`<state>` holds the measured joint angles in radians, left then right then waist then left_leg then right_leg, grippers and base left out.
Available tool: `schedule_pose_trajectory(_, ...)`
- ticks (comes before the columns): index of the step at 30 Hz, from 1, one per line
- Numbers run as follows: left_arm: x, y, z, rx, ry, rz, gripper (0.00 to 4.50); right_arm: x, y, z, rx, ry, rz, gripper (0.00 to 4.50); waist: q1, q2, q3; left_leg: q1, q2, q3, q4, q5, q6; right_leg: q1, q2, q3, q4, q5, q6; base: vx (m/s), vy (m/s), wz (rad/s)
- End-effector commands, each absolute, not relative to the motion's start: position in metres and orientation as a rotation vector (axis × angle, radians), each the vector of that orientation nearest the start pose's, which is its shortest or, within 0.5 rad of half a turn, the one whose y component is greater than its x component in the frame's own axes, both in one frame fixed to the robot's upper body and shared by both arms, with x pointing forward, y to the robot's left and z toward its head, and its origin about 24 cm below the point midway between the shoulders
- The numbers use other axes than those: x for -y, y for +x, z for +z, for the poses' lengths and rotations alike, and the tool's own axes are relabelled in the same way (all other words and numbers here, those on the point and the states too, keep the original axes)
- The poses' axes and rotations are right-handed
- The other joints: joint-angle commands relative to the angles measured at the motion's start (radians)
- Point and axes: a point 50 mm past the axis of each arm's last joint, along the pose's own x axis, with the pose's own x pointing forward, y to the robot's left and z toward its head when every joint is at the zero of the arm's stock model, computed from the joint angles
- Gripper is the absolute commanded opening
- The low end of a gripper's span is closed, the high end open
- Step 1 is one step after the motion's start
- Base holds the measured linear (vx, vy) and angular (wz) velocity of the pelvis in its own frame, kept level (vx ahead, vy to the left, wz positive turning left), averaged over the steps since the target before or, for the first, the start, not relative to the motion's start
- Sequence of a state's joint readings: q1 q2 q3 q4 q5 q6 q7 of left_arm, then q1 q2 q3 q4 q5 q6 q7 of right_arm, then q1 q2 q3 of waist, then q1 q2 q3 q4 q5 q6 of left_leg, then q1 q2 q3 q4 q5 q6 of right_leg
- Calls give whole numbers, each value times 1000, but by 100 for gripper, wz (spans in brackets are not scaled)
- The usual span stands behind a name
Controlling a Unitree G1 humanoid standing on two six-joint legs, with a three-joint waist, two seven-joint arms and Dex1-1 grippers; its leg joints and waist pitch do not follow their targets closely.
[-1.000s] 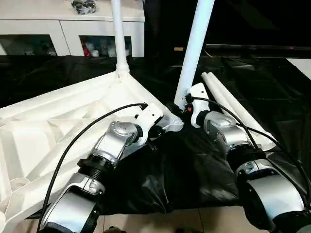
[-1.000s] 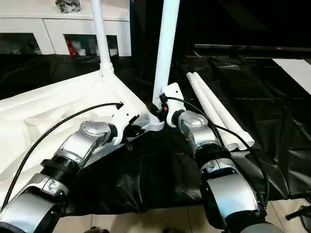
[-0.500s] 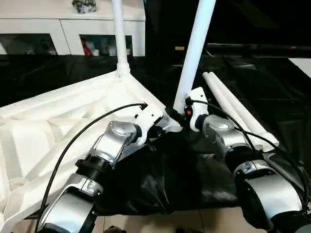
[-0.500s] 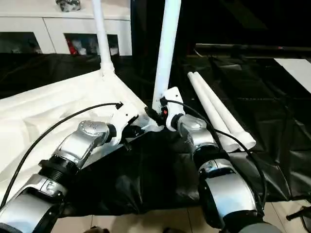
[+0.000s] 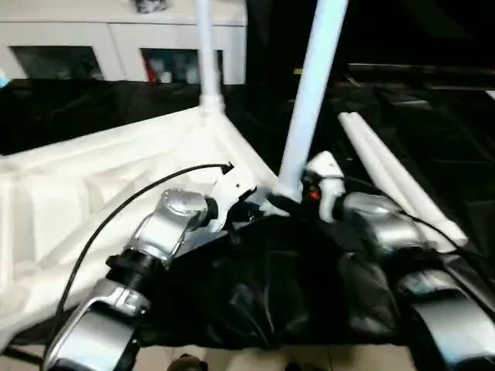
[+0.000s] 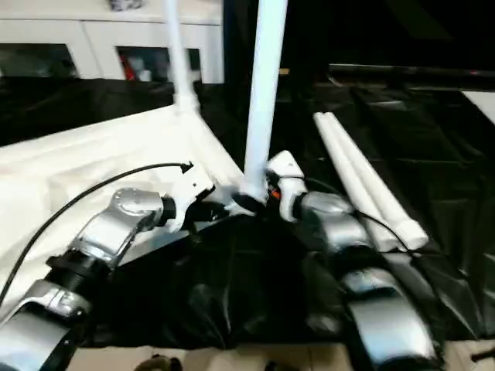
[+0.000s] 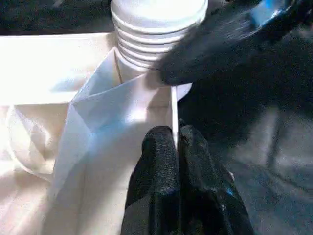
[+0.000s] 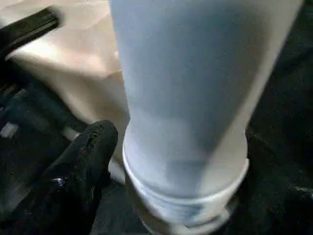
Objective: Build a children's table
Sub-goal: Insert table leg to table base
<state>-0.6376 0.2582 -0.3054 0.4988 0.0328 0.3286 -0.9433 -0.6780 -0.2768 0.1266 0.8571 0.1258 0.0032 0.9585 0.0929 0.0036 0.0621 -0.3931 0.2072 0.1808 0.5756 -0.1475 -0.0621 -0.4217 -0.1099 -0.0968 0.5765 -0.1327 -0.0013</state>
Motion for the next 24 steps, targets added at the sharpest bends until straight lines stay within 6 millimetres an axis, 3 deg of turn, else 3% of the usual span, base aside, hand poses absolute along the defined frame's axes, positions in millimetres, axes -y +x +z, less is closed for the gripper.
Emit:
schedule_pose_trajectory(1,-80,326,83,-314,371,-1260,0,130,333,51,-305,-150,1160,383,3,8,-85,23,22,3,-58,-259,63,65,-30,37,-45,-166,-264,0,0,0)
schedule_pose_trajectory(4,-83,321,80,-317,384,-1334,0,135,322,48,-328,-191,1238,383,8,7,-78,30,25,3,-65,-339,36,58,-31,40,-59,-280,-235,0,0,0)
schedule_pose_trajectory(9,-86,313,73,-331,404,-1456,0,140,307,46,-358,-215,1330,383,12,5,-74,35,25,0,-70,-395,16,53,-33,42,-71,-388,-195,0,0,0)
schedule_pose_trajectory(14,-92,308,67,-357,433,-1552,0,145,294,47,-394,-227,1399,383,16,8,-72,34,24,-4,-74,-418,6,52,-35,42,-76,-431,-175,0,0,0)
schedule_pose_trajectory(24,-99,309,65,-387,441,-1583,0,144,287,47,-415,-223,1420,299,14,7,-73,37,25,-7,-74,-432,-5,51,-38,40,-79,-464,-167,0,0,0)
